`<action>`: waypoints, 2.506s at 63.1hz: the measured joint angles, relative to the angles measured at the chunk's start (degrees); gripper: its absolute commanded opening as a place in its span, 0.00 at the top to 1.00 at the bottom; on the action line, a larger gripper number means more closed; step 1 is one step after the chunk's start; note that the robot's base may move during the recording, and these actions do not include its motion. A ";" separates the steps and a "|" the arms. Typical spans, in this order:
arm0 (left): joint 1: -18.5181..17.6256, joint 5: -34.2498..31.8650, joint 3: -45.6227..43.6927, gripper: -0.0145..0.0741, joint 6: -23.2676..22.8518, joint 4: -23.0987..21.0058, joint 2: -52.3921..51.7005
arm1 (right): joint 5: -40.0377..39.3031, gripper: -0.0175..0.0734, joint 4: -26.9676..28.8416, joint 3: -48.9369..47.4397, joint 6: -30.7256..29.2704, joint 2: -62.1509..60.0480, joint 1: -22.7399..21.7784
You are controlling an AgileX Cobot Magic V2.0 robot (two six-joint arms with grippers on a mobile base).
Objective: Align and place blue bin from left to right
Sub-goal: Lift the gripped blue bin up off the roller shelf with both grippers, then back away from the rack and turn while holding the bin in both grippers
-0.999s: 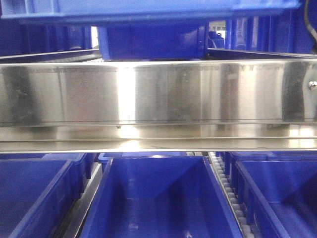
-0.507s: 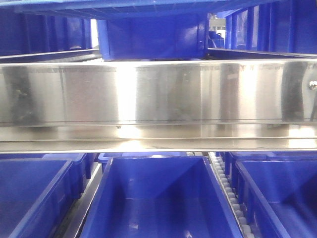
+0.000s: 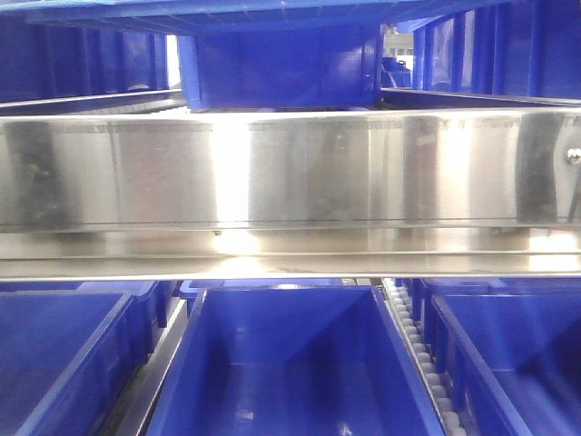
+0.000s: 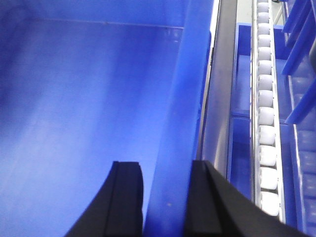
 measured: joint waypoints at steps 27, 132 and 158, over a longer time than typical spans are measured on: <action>0.00 0.00 0.00 0.86 0.00 0.00 0.00 | 0.00 0.89 0.00 0.00 0.00 0.00 0.00; 0.00 -7.11 -0.05 0.86 0.10 0.77 0.00 | -2.06 0.89 -0.95 0.00 0.36 0.00 0.02; 0.00 -10.88 -0.05 0.86 0.21 1.12 0.10 | -3.02 0.89 -1.89 -0.09 0.36 0.00 -0.08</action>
